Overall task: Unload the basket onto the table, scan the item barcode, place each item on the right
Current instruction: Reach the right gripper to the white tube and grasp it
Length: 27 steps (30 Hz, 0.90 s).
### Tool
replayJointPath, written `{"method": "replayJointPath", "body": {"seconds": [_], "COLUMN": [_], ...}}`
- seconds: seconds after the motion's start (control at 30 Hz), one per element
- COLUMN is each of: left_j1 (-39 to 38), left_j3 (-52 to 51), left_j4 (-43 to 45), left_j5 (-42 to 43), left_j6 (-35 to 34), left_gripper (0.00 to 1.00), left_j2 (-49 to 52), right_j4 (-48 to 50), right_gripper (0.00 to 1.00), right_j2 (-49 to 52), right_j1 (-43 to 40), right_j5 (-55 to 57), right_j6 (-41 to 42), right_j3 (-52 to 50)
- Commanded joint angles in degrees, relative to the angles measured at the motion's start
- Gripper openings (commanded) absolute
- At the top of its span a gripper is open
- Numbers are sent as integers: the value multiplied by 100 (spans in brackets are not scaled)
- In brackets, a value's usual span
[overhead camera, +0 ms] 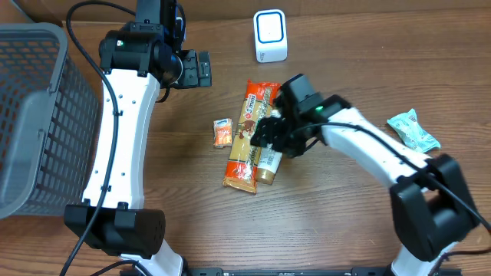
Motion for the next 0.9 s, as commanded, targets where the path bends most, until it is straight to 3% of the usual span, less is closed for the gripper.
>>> {"method": "replayJointPath", "body": {"seconds": [0.0, 0.47, 0.87], "left_j1": [13, 11, 13], "left_j3": [-13, -13, -13], "left_j4": [0, 0, 0], "left_j5": [-52, -52, -52], "left_j6": [-39, -39, -39], "left_gripper": [100, 100, 100], "left_j2": [44, 44, 44], "right_j4": [177, 68, -1051], "right_gripper": [74, 68, 66], "right_j2": [22, 442, 431], "right_j1": [225, 627, -728], "right_j5": [76, 444, 782], "right_j6": [232, 612, 44], "right_j3": [-15, -11, -2]}}
